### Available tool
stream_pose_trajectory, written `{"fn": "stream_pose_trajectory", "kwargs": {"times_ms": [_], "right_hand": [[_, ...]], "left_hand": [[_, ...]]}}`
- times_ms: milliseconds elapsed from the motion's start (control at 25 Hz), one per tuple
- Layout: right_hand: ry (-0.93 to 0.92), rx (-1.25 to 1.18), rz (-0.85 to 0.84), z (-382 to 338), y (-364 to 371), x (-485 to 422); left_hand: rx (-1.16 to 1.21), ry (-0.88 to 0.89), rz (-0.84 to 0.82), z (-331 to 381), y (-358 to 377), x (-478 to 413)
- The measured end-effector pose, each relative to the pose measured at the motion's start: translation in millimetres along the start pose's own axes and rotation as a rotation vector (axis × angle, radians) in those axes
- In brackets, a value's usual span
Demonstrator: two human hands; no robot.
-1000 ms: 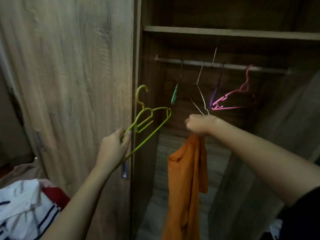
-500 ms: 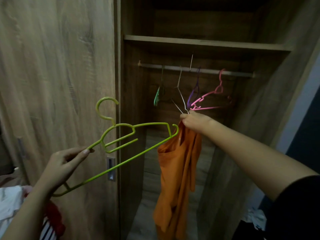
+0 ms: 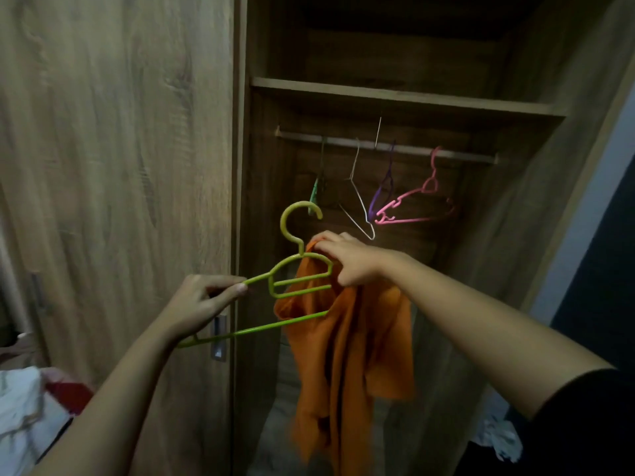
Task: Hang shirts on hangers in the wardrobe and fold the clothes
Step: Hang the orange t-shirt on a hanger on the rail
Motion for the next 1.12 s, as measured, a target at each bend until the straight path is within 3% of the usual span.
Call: {"fn": "stream_pose_trajectory", "kwargs": {"times_ms": [80,200,360,400,480,560,640,760,840,920,1040,1120], "right_hand": [[-0.054,-0.068,0.112,-8,-5,5],[-0.156,0.122,0.55,-5,-14,14],[-0.124,0.232,0.662,-4,-23,9],[-0.131,0.226,0.683,-5,-26,8],[-0.155,0.203,0.731,-8,-32,7],[-0.174,0.211,0.717,-13,-33,6],[-0.188,0.253,0.704,-18,-28,4],[-0.185,0.27,0.71,-16,-29,8],[-0.187,0.273,0.72,-10,-36,13],[-0.191,0.272,0.733,3,-47,19],[-0.16,0.352,0.69,28,-50,26],[-0.16,0.421,0.655,42,-43,27]], "left_hand": [[0.039,0.03,0.09,-13,8,-5],[-0.031,0.063,0.221,-18,15,-8],[-0.659,0.038,0.488,-2,39,-13],[-0.69,0.105,0.545,7,56,-12],[-0.564,0.239,0.452,28,96,-9],[-0.433,0.133,0.302,38,125,-12],[-0.333,0.024,0.321,45,135,-21],[-0.11,0.096,0.311,59,149,-29],[0.075,0.071,0.121,56,163,-15],[-0.13,0.084,-0.092,36,167,9],[-0.527,0.454,-0.178,-1,150,32],[-0.627,0.643,-0.171,-17,128,39]]}}
Point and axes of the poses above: each hand's wrist, its own x-axis away from the middle knuckle, its own y-axis out of the palm, z = x × y, the point moved 2 cm from there along -x, towards the middle knuckle, and after that the axes turned 15 degrees about y, right-handed, at the moved point
